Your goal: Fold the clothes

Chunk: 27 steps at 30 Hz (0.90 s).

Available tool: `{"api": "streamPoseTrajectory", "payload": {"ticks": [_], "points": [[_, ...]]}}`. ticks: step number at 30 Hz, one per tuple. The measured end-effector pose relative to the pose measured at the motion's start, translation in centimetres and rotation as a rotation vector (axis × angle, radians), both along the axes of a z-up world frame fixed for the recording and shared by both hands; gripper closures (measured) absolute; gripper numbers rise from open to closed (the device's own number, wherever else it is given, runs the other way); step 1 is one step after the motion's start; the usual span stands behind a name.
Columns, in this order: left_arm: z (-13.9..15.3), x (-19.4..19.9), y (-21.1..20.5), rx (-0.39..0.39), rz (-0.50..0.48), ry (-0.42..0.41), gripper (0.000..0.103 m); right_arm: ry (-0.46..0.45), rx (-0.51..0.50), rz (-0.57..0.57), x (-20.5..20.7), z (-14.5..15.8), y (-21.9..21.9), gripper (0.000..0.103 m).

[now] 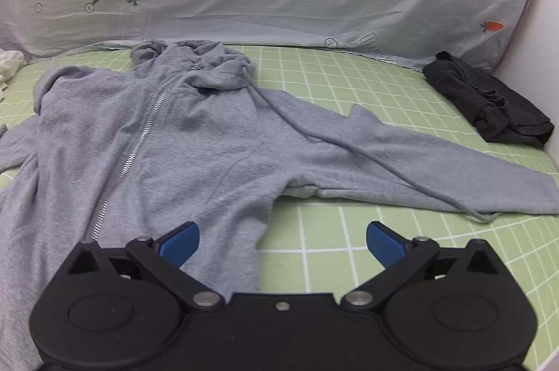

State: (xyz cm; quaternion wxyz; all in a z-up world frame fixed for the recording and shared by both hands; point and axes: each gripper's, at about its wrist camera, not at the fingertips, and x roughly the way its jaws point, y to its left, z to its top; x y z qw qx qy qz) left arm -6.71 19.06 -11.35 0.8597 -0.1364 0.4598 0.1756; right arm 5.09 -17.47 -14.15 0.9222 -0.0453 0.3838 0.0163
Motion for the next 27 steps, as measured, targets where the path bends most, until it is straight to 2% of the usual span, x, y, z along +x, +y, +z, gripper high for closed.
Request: {"api": "streamPoseTrajectory", "payload": {"ticks": [2, 6, 13, 18, 23, 24, 26, 27], "points": [[-0.1, 1.5, 0.8, 0.017, -0.011, 0.006, 0.03, 0.02, 0.043, 0.04, 0.4, -0.4, 1.0, 0.0], [-0.4, 4.8, 2.6, 0.04, -0.039, 0.01, 0.03, 0.049, 0.046, 0.052, 0.8, -1.6, 3.6, 0.0], [-1.7, 11.7, 6.5, 0.094, -0.125, 0.008, 0.03, 0.065, 0.043, -0.051, 3.3, -3.4, 5.8, 0.0], [-3.1, 16.1, 8.2, 0.09, -0.172, 0.027, 0.03, 0.048, 0.07, -0.097, 4.3, -4.1, 5.8, 0.0], [-4.6, 18.3, 8.6, 0.117, -0.179, 0.037, 0.031, 0.017, 0.074, -0.112, 3.9, -4.3, 5.9, 0.0], [-4.7, 18.2, 8.5, 0.133, -0.167, 0.03, 0.033, 0.009, 0.074, -0.116, 3.8, -4.4, 6.0, 0.0], [-4.6, 17.9, 8.5, 0.176, -0.152, 0.018, 0.056, -0.004, 0.073, -0.124, 3.8, -4.5, 6.0, 0.0], [-4.5, 17.7, 8.6, 0.197, -0.149, 0.02, 0.083, -0.011, 0.073, -0.129, 3.7, -4.5, 6.0, 0.0]]}}
